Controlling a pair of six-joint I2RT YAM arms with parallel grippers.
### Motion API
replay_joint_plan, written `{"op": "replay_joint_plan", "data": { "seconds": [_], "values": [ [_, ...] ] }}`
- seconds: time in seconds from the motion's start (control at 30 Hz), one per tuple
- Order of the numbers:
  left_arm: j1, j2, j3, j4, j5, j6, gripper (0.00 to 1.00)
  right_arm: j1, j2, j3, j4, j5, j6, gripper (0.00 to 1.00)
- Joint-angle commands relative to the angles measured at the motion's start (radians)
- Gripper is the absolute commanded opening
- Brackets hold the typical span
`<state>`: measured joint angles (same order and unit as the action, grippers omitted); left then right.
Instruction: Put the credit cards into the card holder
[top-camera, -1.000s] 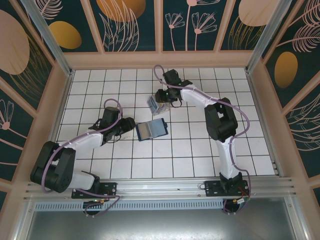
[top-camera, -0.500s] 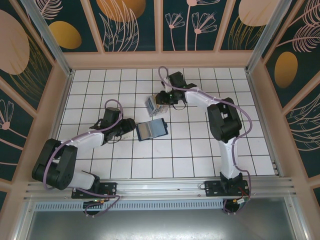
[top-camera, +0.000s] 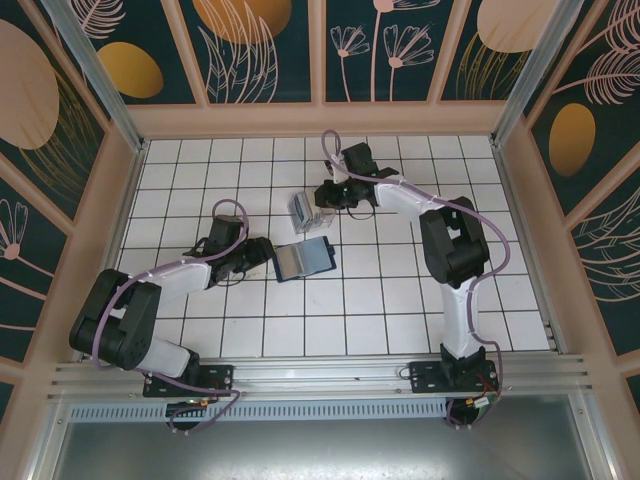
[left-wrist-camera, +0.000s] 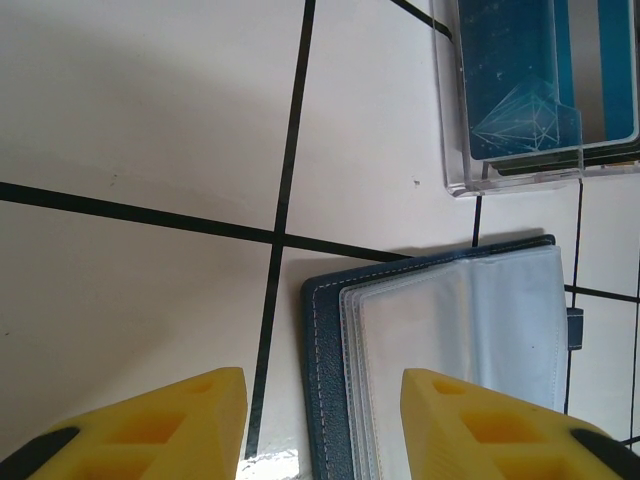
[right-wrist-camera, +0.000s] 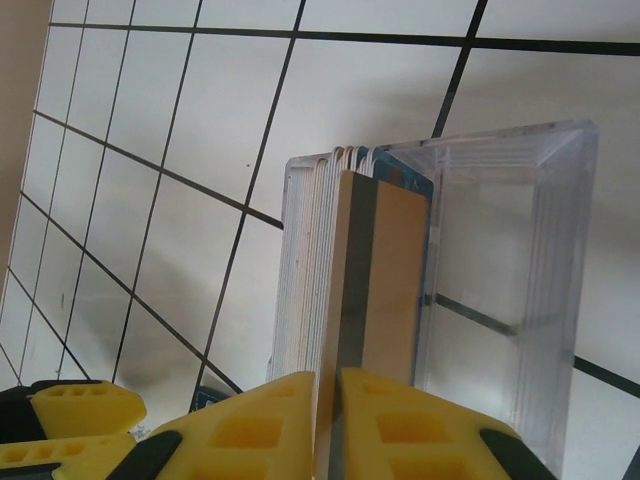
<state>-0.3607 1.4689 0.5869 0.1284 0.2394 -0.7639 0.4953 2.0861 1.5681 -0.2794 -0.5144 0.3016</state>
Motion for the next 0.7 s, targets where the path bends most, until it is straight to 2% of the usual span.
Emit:
{"op": "replay_joint_plan", "data": {
  "seconds": [0.0, 0.17, 0.4, 0.53, 0.67],
  "values": [
    [-0.005, 0.005, -0.002, 0.018, 0.019, -0.003, 0.45, 0.002, -0.007, 0.007, -0.012, 0.02, -0.009, 0.12],
    [-0.004, 0.012, 0.003, 0.014, 0.018, -0.005, 0.45, 0.006, -0.014, 0.016, -0.046, 0.086, -0.023, 0.03],
    [-0.004, 0.005, 0.016, -0.011, 0.02, 0.019, 0.43, 0.012, -0.11, -0.039, -0.06, 0.315, -0.052, 0.0],
    [-0.004, -0.078, -0.033, 0.015, -0.01, 0.022, 0.37, 0.011, -0.195, -0.119, -0.035, 0.34, -0.061, 0.0],
    [-0.013, -0.133, -0.034, -0.008, -0.036, 0.053, 0.37, 0.012, -0.318, -0.268, 0.049, 0.318, -0.04, 0.0]
  ]
}}
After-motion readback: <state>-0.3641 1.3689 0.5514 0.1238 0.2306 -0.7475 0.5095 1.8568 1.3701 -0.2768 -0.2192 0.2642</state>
